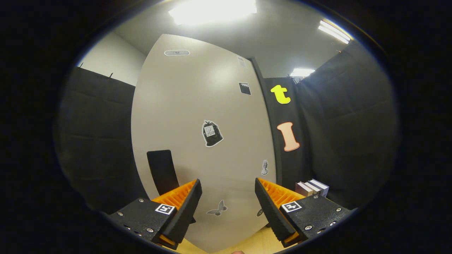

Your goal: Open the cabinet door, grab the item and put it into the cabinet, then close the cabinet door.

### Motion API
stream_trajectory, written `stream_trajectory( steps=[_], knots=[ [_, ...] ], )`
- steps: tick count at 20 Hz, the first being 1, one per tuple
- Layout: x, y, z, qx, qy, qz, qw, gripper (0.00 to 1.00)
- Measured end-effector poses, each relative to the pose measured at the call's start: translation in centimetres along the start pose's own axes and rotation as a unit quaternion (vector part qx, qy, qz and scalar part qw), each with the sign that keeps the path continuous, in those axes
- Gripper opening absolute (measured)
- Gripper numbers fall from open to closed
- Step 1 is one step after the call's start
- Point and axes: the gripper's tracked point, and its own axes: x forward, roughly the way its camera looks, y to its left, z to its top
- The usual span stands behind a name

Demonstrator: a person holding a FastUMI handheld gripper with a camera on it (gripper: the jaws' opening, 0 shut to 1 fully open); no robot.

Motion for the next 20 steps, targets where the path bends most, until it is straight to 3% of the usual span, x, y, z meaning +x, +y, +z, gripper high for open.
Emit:
stream_trajectory(
  steps=[11,20],
  knots=[
    [5.6,6.3,-2.3,-0.010,0.022,0.036,0.999,0.94],
    [2.9,5.0,-1.6,-0.024,0.007,0.020,0.999,0.94]
  ],
)
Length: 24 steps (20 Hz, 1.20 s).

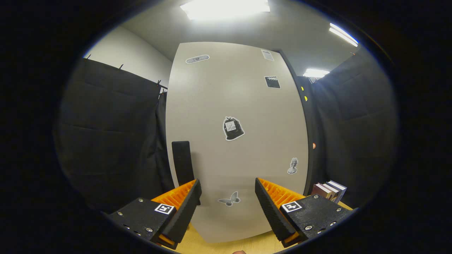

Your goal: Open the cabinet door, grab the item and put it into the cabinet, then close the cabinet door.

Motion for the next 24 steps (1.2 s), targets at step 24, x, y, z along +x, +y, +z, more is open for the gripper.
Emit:
stream_trajectory(
  steps=[24],
  knots=[
    [-16.9,-2.6,-6.1,-0.036,0.003,-0.025,0.999,0.94]
  ],
)
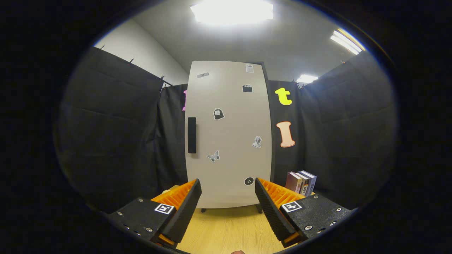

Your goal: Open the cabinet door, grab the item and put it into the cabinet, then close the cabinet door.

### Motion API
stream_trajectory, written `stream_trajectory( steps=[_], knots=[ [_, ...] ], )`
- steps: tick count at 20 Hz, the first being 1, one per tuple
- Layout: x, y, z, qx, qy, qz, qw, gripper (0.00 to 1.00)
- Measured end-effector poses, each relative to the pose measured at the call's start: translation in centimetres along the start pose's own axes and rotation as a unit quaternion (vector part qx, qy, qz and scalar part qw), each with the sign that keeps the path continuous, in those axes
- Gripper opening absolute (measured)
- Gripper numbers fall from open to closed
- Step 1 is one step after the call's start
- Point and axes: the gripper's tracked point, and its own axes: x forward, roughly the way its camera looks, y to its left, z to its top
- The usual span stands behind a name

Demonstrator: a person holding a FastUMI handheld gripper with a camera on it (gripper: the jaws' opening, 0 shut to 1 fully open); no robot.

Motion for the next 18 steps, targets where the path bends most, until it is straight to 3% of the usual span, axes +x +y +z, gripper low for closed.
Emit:
stream_trajectory(
  steps=[18],
  knots=[
    [-0.2,-0.6,-2.9,0.013,0.038,-0.003,0.999,0.95]
  ],
)
